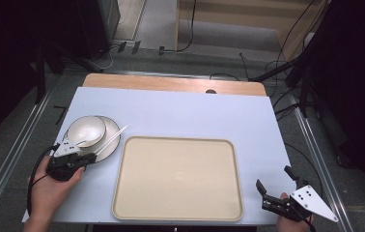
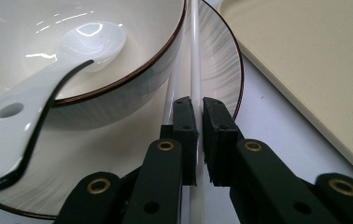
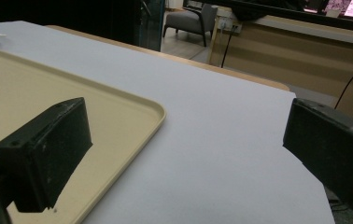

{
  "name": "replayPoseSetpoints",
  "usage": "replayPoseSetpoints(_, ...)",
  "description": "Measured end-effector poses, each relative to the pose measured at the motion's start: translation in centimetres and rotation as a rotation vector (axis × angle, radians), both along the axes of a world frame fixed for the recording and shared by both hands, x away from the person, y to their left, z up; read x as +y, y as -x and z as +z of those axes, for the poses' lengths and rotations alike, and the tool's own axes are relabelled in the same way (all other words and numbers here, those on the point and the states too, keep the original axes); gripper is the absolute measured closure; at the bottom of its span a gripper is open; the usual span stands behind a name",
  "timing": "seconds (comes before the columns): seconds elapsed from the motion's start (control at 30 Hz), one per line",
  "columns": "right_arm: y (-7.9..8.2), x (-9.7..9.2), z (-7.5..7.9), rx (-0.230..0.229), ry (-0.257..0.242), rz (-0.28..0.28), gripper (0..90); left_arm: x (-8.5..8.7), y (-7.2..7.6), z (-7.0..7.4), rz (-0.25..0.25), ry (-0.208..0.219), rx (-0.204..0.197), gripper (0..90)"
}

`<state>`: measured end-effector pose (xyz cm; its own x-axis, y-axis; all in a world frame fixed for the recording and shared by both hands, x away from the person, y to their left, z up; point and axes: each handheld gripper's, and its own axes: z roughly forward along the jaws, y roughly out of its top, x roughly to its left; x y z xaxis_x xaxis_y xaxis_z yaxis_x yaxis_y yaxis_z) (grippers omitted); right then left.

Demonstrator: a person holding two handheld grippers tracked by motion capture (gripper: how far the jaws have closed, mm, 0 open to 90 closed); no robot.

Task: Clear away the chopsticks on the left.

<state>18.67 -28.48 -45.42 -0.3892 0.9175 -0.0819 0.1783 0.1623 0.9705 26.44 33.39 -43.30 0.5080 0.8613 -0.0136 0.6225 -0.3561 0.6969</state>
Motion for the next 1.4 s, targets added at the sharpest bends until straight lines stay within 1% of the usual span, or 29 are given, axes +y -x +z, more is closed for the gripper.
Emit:
replayPoseSetpoints(0.2, -0.1, 0.0, -0.1, 0.004, -0.002, 0.0, 1.4, 0.2, -0.1, -0.1, -0.007, 0.017, 0.004, 85.3)
replayPoseSetpoints(0.3, -0.1, 0.0, -0.1, 0.003, 0.0, 0.0, 1.4, 0.3, -0.1, 0.1, 0.002, 0.039, 0.028, 85.5)
replayPoseSetpoints(0.37, -0.1, 0.0, -0.1, 0.004, -0.004, 0.0, 1.4, 0.2, -0.1, 0.2, 0.003, 0.025, 0.023, 85.6)
replayPoseSetpoints(0.5, -0.1, 0.0, -0.1, 0.003, -0.003, 0.001, 1.4, 0.2, 0.0, 0.4, 0.01, 0.035, 0.022, 85.6)
replayPoseSetpoints(0.53, -0.1, 0.0, -0.1, 0.004, -0.003, 0.001, 1.4, 0.2, 0.1, 0.5, 0.016, 0.03, 0.018, 85.6)
replayPoseSetpoints(0.63, -0.1, -0.1, -0.1, 0.005, -0.004, -0.001, 1.4, 0.3, 0.2, 0.7, 0.019, 0.054, 0.01, 85.6)
replayPoseSetpoints(0.7, -0.1, -0.1, -0.1, 0.005, -0.003, -0.002, 1.4, 0.2, 0.3, 0.8, 0.014, 0.055, 0.006, 85.6)
replayPoseSetpoints(0.9, -0.1, -0.1, -0.1, 0.004, -0.003, -0.003, 1.4, -0.9, 0.9, 1.2, 0.002, 0.052, 0.002, 85.5)
replayPoseSetpoints(1.0, -0.1, -0.1, -0.1, -0.001, 0.001, -0.002, 1.4, -1.6, 1.1, 1.3, 0.004, 0.05, 0.009, 85.5)
replayPoseSetpoints(1.17, -0.1, -0.2, -0.1, -0.002, 0.003, -0.002, 1.4, -2.7, 1.4, 1.3, 0.002, 0.07, 0.018, 85.5)
replayPoseSetpoints(1.23, 0.0, -0.2, -0.1, 0.0, -0.001, -0.003, 1.4, -3.2, 1.6, 1.2, -0.013, 0.084, 0.031, 85.4)
replayPoseSetpoints(1.27, 0.0, -0.2, -0.1, 0.0, -0.001, -0.003, 1.4, -3.5, 1.6, 1.1, -0.018, 0.101, 0.038, 85.4)
replayPoseSetpoints(1.3, 0.0, -0.2, -0.1, 0.0, 0.0, -0.003, 1.4, -3.9, 1.7, 1.0, -0.024, 0.103, 0.045, 85.4)
replayPoseSetpoints(1.4, -0.1, -0.2, -0.1, 0.003, -0.003, -0.003, 1.4, -5.1, 1.8, 0.6, -0.037, 0.093, 0.061, 85.4)
